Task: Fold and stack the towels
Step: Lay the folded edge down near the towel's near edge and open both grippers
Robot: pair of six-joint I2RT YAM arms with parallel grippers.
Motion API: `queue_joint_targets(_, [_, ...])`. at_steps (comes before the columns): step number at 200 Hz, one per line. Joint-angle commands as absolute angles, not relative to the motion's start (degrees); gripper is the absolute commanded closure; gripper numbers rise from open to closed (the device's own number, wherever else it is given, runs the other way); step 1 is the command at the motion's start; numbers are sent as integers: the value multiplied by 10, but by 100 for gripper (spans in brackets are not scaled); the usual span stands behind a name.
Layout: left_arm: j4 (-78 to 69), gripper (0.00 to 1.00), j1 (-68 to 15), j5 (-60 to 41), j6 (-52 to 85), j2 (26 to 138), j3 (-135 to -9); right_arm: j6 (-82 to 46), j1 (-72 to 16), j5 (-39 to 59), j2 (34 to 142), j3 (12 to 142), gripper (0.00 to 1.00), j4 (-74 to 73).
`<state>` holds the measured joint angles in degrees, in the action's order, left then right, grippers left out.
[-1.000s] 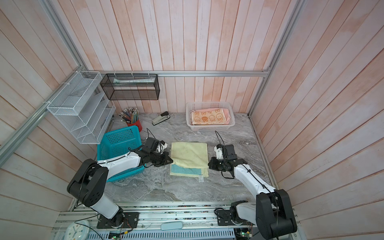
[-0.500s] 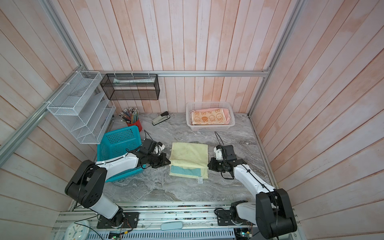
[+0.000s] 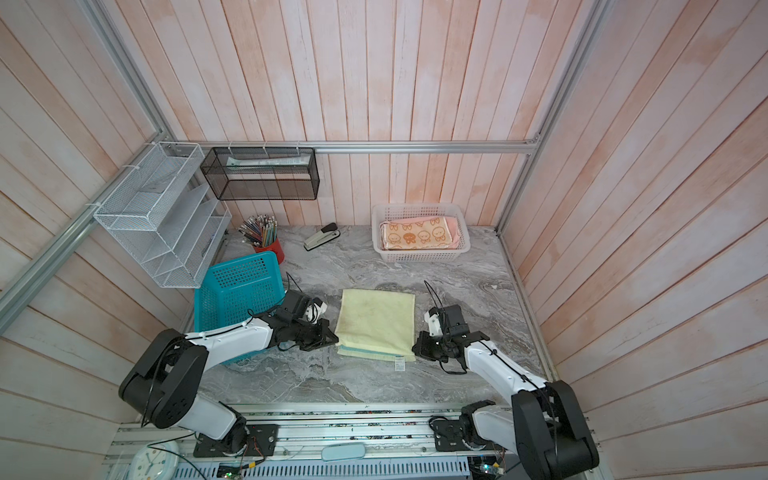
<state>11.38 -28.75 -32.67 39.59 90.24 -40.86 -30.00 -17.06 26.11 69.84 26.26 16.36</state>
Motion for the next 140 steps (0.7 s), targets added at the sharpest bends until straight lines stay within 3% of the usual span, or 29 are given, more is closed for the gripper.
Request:
queue_joint_targets(1, [72, 100, -293, -337, 404, 931, -400, -303, -174, 269, 721, 269, 100, 121])
queue_joint_targets(45, [101, 100, -293, -328, 389, 929, -425, -277, -173, 239, 732, 311, 100, 160])
queue_joint_targets(94, [187, 100, -293, -308, 365, 871, -468, -270, -170, 220, 668, 350, 100, 243])
queue_joint_targets(140, [187, 100, -298, -319, 381, 832, -428, -293, -170, 209, 621, 323, 100, 273])
